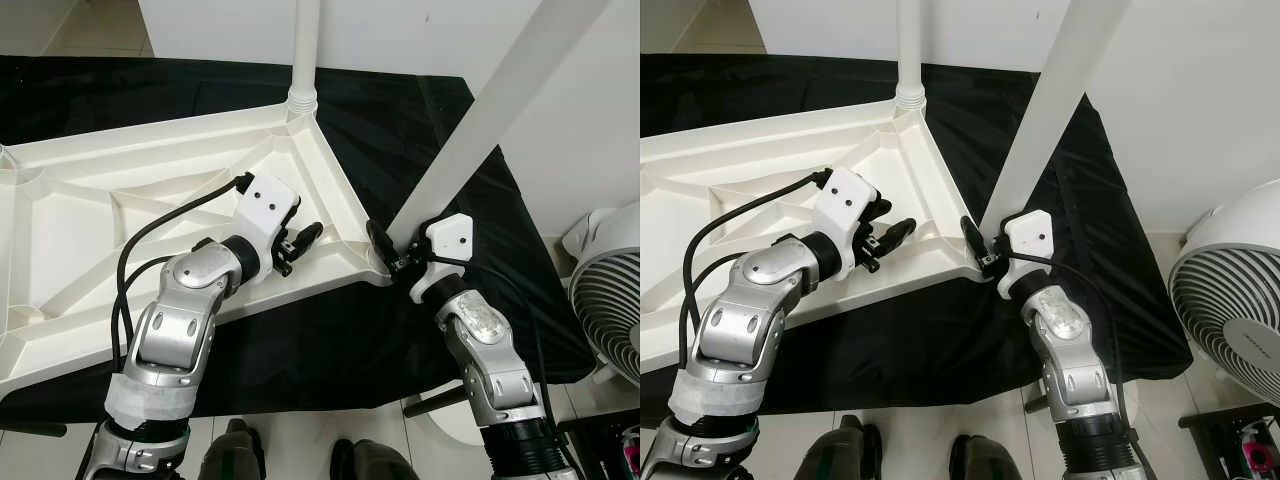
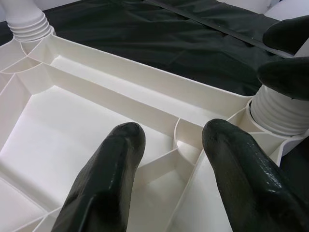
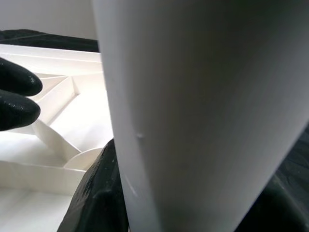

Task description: Building children table

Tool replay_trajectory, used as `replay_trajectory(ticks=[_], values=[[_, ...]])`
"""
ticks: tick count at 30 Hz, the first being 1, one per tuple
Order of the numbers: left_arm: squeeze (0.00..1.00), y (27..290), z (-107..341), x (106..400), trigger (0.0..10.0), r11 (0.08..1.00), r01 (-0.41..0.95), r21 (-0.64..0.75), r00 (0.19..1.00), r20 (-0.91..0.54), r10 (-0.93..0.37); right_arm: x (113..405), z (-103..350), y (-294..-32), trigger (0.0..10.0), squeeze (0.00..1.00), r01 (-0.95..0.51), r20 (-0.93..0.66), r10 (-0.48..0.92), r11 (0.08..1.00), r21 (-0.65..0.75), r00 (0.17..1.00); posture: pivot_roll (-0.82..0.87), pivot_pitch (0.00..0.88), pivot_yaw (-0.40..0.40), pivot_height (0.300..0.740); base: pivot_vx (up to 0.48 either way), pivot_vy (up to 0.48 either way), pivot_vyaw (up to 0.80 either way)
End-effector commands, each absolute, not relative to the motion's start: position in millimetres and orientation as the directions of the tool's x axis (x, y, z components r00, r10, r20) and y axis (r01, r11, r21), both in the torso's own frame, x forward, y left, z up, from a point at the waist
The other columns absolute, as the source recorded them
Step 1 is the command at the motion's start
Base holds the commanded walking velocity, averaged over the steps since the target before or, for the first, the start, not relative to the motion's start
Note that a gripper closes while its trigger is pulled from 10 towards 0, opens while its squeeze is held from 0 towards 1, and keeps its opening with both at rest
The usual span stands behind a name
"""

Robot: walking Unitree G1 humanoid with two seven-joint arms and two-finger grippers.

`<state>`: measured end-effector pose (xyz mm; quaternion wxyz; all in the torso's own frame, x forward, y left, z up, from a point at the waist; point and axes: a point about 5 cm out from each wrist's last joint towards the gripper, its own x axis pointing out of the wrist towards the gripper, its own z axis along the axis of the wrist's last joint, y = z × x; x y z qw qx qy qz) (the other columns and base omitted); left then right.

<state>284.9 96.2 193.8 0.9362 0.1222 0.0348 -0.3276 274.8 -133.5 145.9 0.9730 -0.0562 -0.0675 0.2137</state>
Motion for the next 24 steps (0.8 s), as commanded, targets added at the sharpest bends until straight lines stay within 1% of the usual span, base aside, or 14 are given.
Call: replay_trajectory(ticks=[1,2,9,24], values=[[0.00,102,193,287,10.0,0.812,0.541,0.220,0.841,-0.139,-0.522,266,102,-143,10.0,0.00,-0.407,-0.112,0.397,0.909,-0.089,0.911,0.02,0.109,-0.030,0.740,0.000,0.000,0.00],[0.00,101,193,287,10.0,0.810,0.543,0.221,0.840,-0.139,-0.524,270,101,-142,10.0,0.00,-0.419,-0.145,0.404,0.903,-0.094,0.903,0.02,0.107,-0.029,0.740,0.000,0.000,0.00],[0.00,100,194,287,10.0,0.808,0.544,0.226,0.839,-0.136,-0.526,277,99,-145,10.0,0.00,-0.452,-0.218,0.429,0.889,-0.072,0.877,0.03,0.100,-0.031,0.740,0.000,0.000,0.00],[0.00,100,194,286,10.0,0.807,0.544,0.229,0.839,-0.135,-0.527,291,103,-151,10.0,0.00,-0.472,-0.275,0.439,0.879,-0.063,0.855,0.03,0.087,-0.036,0.740,0.000,0.000,0.00]])
